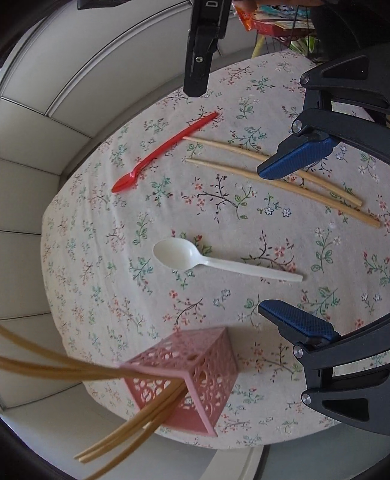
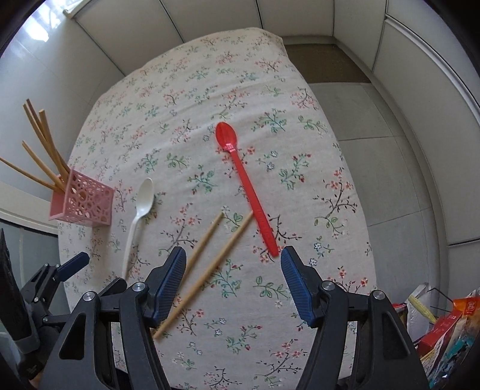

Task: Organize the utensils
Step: 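Move both open grippers back down to the last loose chopsticks, then close the left gripper on a chopstick while the right gripper grasps the last one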

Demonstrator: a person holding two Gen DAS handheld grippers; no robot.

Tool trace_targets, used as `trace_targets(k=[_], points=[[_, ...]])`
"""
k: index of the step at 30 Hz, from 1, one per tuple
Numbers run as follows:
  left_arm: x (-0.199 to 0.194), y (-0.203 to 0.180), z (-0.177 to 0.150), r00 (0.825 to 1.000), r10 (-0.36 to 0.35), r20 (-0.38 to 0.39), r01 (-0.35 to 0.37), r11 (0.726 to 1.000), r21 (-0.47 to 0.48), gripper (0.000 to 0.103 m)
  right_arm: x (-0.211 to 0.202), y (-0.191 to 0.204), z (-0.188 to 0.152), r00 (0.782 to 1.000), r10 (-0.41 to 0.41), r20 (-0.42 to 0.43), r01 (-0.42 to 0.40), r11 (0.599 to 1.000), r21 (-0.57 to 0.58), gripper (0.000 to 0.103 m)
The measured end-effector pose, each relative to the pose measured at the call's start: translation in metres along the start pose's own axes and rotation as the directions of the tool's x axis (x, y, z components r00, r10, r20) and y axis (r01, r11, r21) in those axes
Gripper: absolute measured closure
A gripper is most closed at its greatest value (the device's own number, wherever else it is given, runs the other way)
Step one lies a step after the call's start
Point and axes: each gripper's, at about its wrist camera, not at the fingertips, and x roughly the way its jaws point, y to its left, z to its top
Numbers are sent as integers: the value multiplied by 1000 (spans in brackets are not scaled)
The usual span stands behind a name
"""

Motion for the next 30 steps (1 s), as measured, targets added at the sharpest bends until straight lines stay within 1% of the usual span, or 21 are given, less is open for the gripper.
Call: trace_targets(k=[3,6,7,11,12,14,15,17,21,24,26,30], points=[[17,-7,7,999,-20,-33,20,1000,-9,20,8,-9,-2,999,-26,-37,26,1000,-2,34],[29,-16,14,997,-53,-49,52,999,-12,21,16,-18,-3,997,-22,-69,22,1000,6,35],[32,-19,17,996,-66,-53,66,998,-12,24,18,-22,-4,997,-16,-79,17,1000,14,35],[43,-30,27,989,-138,-61,138,990,-10,48,22,-32,-2,995,-9,-96,13,999,43,35],[46,-33,30,987,-149,-65,149,989,-8,52,22,-34,-2,995,-9,-97,14,999,48,34],[55,-40,34,983,-167,-80,168,986,-3,66,23,-39,-1,995,-8,-98,14,998,61,34],[59,-43,36,981,-173,-88,174,985,0,68,22,-41,0,995,-7,-99,14,998,69,34],[66,-50,38,979,-176,-102,178,984,14,77,23,-46,1,995,-2,-103,10,996,85,34],[78,-63,39,980,-158,-119,164,985,44,80,26,-52,2,994,5,-111,7,994,106,34],[79,-69,40,986,-129,-107,136,988,66,82,27,-51,2,993,10,-115,3,994,109,34],[80,-70,40,990,-93,-103,101,992,73,95,28,-50,3,993,10,-116,3,994,108,34],[77,-64,39,993,-74,-90,78,996,52,96,30,-47,3,992,12,-123,1,994,108,34]])
